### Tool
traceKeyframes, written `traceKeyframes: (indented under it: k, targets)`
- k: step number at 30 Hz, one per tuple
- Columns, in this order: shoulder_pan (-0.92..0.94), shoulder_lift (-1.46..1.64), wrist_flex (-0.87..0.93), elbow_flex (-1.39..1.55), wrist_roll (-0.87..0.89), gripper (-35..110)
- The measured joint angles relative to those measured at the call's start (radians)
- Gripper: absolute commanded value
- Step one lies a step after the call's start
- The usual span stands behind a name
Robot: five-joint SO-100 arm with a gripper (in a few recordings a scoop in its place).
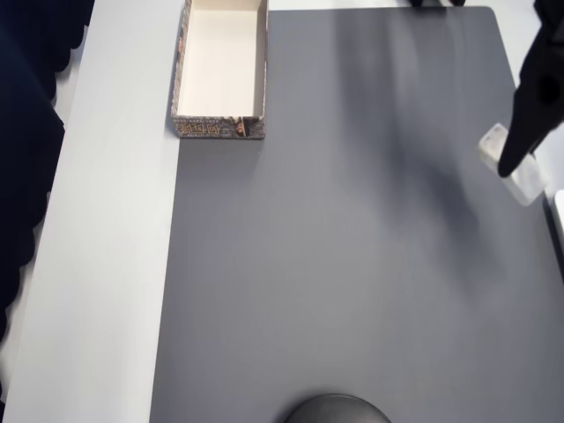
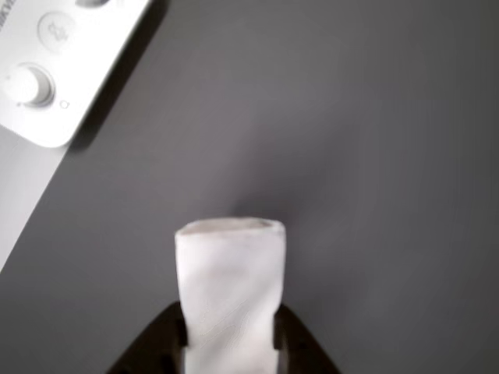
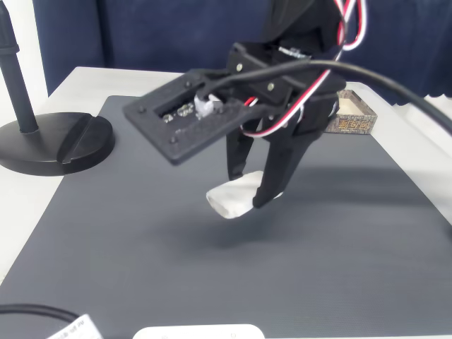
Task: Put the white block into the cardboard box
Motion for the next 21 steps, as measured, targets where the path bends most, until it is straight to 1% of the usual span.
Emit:
traceKeyframes:
  k: [10, 17, 21]
  targets:
    - [0.071, 0.034, 0.009, 0.015, -0.028, -2]
    - [0.204, 0.104, 0.009, 0.058, -0.025, -2]
    - [0.301, 0.146, 0.009, 0.078, 0.012, -2]
